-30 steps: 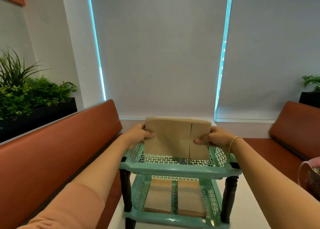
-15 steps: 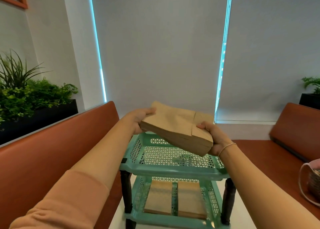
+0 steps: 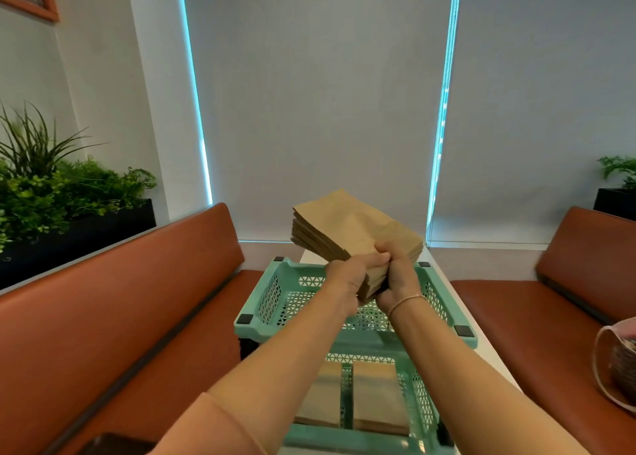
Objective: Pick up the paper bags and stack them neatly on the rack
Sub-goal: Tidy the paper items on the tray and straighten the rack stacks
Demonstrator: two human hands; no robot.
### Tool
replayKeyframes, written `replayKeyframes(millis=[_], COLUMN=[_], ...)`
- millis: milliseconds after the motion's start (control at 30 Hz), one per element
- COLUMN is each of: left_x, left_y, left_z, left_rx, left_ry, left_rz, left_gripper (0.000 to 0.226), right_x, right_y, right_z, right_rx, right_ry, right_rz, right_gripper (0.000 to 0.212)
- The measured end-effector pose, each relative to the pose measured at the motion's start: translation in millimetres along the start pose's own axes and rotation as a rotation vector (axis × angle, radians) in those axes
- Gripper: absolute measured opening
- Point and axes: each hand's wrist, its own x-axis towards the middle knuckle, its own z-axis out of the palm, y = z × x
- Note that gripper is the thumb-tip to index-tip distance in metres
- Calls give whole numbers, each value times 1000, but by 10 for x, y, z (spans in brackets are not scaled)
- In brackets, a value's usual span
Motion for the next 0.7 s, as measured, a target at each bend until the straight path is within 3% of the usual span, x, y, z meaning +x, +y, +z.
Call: replayKeyframes(millis=[33,100,167,300,400,467,600,700], left_x=[32,21,-12,-83,-107,-116,-92,-53], left_y=[7,78,203,441,565,613,649,682], left_z=[-33,-94,-194,-483,-625,-673,-761,-855], left_rx=[12,78,149,288,387,456,672,685], left_ry=[-17,-68,-130,-207,-250,-297,-429,-424], left_rz=[2,10,4,-56,-98,-157,-249,-264], left_gripper=[70,66,53,8,18,20,10,22], right_x=[-1,-21,-55,-55,-66,-31,36,102], right_y=[0,-35,-136,-418,-560,-616,-732,-808], right_z=[-19,-51,-97,-250,-251,-187,-93,-151], right_rx=[-9,-32,-43,-86,-319,-433,-459,-492], right_ry=[0,-27,-76,-182,-236,-203,-136,-58], right_rz=[-11,-20,11,122,159,144,198,192], right_gripper=[46,24,17,71,79,65,12,8])
